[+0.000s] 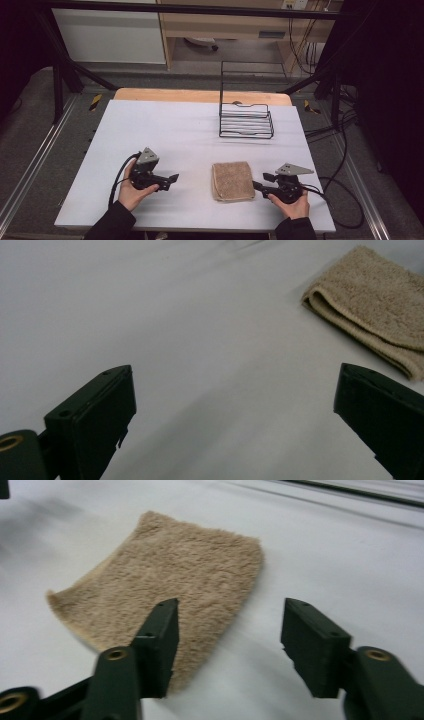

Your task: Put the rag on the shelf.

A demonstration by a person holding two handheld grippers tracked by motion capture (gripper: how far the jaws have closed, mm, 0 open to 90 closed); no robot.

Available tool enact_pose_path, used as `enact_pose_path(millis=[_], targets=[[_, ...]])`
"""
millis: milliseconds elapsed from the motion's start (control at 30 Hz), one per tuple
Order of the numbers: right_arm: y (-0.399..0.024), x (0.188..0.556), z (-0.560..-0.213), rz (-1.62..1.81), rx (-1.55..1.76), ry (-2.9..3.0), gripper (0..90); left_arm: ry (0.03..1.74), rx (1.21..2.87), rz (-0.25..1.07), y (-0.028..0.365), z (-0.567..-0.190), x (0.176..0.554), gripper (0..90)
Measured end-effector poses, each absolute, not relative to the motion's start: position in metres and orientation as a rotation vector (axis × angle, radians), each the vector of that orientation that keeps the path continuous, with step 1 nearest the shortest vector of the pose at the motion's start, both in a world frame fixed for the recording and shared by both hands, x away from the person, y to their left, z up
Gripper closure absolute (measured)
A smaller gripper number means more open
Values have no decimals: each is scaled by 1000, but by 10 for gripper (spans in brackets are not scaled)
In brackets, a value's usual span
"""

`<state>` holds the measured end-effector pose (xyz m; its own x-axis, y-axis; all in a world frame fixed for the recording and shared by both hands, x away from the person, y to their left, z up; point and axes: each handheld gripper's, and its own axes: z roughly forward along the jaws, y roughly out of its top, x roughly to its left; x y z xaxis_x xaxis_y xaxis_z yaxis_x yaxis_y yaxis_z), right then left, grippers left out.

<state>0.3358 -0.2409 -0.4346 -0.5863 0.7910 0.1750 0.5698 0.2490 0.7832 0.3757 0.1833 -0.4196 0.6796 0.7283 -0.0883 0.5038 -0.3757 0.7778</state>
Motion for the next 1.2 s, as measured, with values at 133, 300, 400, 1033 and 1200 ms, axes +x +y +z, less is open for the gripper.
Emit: enact_pose_path(millis=[133,300,400,1033,1200], targets=[[-250,338,-438,1237,1258,2255,288,933,2064,331,163,-417,386,26],[-256,338,-441,1231,1267,2228,209,930,2066,321,141,-416,397,28],[-259,338,-441,1228,1277,2217,179,932,2055,309,134,-415,400,41],[-258,340,-442,1219,1271,2195,144,992,2094,254,65,-441,420,354],[-258,341,-441,1228,1272,2195,153,1005,2097,224,58,-447,424,486]])
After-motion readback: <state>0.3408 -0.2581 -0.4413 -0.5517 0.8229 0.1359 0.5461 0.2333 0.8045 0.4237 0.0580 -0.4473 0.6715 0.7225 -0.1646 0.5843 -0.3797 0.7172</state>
